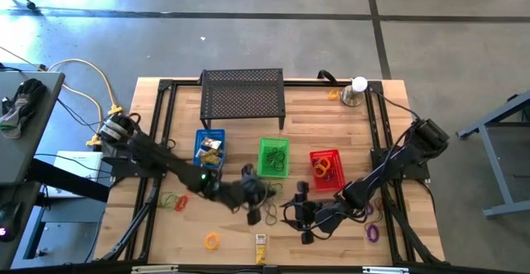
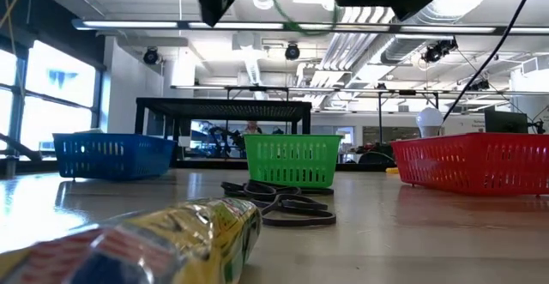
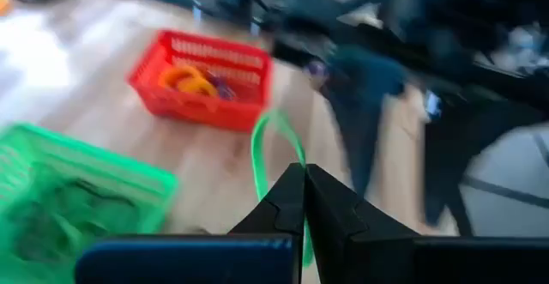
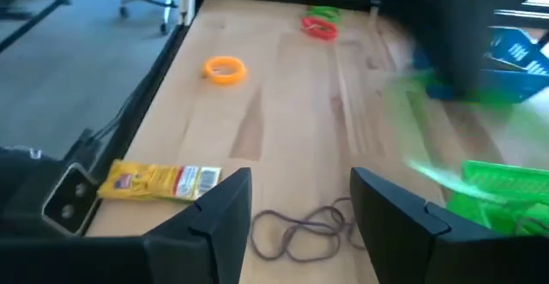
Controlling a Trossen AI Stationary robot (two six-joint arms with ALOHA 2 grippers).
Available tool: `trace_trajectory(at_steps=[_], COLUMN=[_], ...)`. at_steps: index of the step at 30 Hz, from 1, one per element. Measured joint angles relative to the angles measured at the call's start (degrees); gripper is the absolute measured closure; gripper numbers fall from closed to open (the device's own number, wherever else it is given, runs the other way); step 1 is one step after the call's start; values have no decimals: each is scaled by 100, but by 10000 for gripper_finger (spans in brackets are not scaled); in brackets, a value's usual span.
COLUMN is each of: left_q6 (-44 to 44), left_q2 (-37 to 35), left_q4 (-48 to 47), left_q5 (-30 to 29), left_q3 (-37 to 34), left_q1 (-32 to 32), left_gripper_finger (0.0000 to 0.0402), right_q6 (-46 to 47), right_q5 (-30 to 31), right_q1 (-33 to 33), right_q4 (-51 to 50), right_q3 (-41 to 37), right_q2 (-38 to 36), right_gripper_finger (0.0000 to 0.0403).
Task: Pick & Place Office Desk Supplies
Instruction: Put the green rubber band into the green bin
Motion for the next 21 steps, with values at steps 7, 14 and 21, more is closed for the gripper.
trace_trajectory(at_steps=[7,14,21], left_q6=[-71,-988,-925], left_q2=[-75,173,602], left_q4=[-364,-1141,-988], left_q5=[407,574,875], left_q3=[0,0,0], left_q1=[927,1525,1603], left_gripper_finger=[401,401,401], right_q6=[-22,-21,-22], right_q5=[-188,-194,-193], right_q1=[-2,-2,-2], right_q4=[70,44,66], right_q3=[0,0,0], right_q2=[79,79,77], right_gripper_finger=[215,215,215])
